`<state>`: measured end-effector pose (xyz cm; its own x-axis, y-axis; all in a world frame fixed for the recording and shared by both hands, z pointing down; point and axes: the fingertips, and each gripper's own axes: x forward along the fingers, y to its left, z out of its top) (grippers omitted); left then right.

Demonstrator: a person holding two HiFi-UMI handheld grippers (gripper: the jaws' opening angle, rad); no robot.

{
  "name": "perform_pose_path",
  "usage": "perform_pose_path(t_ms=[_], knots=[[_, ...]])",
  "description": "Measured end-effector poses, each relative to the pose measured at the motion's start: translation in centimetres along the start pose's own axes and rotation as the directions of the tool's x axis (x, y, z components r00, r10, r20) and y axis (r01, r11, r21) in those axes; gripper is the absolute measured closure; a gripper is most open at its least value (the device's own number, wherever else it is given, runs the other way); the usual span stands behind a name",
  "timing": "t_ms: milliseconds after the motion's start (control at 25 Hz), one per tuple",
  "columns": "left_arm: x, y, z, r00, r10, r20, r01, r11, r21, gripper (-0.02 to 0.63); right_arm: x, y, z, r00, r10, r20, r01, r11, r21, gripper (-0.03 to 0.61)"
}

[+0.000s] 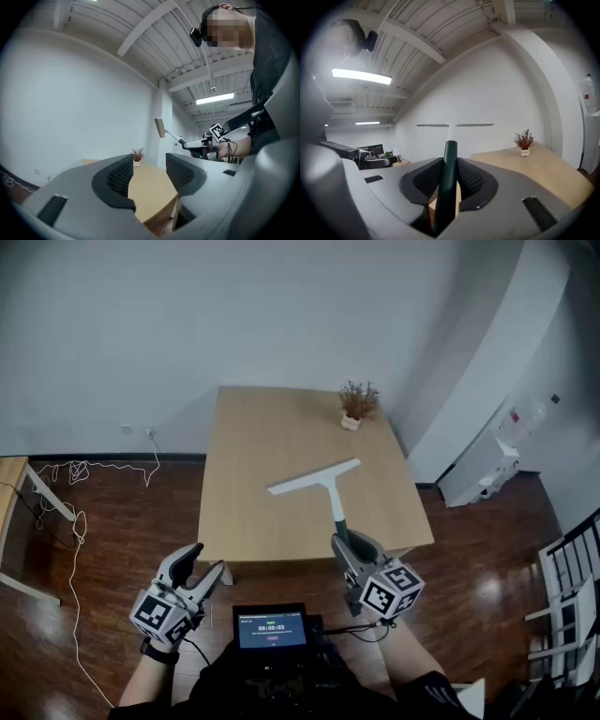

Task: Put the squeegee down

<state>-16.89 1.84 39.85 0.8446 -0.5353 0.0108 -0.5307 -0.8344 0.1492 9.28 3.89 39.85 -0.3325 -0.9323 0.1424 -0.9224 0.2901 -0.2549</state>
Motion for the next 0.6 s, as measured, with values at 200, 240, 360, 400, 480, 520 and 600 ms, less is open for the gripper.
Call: perform_pose_path(t_ms=[200,240,360,400,480,520,600], knots=[[0.2,1.2,-0.3,1.0,0.008,-0.004,-0.008,1.0,0.007,0.388,3.1,-1.2,-0.3,0.998,0.036,-0.05,-0.039,0.997,-0.068,0.463],[0.3,1.5,-0.5,1.0,0.011,-0.007,-0.011,1.0,0.006,0.388,3.9,-1.5,-0.4,0.997,0.043,-0.065,-0.048,0.995,-0.083,0.463],[1.1,2.6,-1.0,0.999,0.025,-0.025,-0.025,1.0,-0.002,0.388,6.7,-3.0,-0.6,0.991,0.065,-0.115,-0.078,0.991,-0.113,0.463],[1.6,3.0,-1.2,0.999,0.03,-0.033,-0.03,1.0,-0.004,0.388,7.8,-3.7,-0.8,0.989,0.075,-0.131,-0.091,0.989,-0.117,0.463],[2.9,3.8,-1.6,0.998,0.041,-0.049,-0.041,0.999,-0.008,0.388,10.1,-5.3,-1.3,0.981,0.099,-0.167,-0.121,0.985,-0.127,0.463],[3.6,4.2,-1.8,0.997,0.047,-0.056,-0.048,0.999,-0.01,0.388,11.3,-6.2,-1.7,0.975,0.113,-0.189,-0.139,0.982,-0.131,0.463],[5.2,5.1,-2.1,0.995,0.067,-0.07,-0.068,0.998,-0.014,0.388,14.0,-7.9,-2.8,0.961,0.145,-0.238,-0.18,0.974,-0.134,0.463]])
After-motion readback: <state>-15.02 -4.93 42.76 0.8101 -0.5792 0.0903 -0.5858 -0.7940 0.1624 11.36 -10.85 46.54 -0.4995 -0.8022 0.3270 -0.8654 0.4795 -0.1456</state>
